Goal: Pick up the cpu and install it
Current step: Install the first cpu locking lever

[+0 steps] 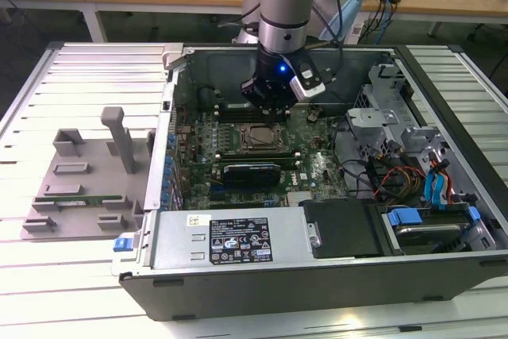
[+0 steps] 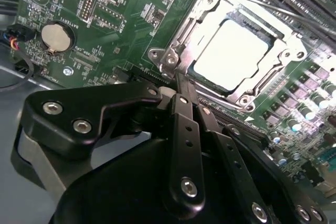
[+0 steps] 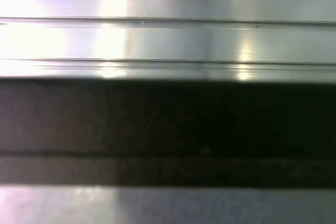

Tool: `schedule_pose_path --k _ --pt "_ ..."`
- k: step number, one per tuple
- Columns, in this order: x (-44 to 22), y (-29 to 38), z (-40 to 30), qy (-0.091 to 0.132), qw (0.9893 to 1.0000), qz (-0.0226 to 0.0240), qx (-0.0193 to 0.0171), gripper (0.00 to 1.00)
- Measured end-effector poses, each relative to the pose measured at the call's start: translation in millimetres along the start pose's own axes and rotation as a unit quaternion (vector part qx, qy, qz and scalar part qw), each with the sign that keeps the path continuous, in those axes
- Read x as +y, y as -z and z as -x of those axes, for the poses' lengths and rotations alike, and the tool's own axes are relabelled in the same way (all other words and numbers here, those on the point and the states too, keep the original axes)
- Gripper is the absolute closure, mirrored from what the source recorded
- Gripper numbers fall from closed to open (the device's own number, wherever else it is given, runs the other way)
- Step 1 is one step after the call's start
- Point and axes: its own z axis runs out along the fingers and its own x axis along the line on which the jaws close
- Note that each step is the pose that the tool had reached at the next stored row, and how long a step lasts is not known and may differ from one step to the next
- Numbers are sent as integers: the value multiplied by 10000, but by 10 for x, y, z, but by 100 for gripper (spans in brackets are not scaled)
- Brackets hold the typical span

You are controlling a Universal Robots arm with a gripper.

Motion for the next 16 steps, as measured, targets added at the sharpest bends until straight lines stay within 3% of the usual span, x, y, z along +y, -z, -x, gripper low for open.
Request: schedule_pose_path --k 2,3,7,16 --pt "-21 2 0 0 10000 -37 0 89" --pt "-49 3 -1 1 10000 -77 1 89" --pt "-203 5 -3 1 9998 -217 3 89" --pt "-314 8 -5 2 9992 -391 6 89"
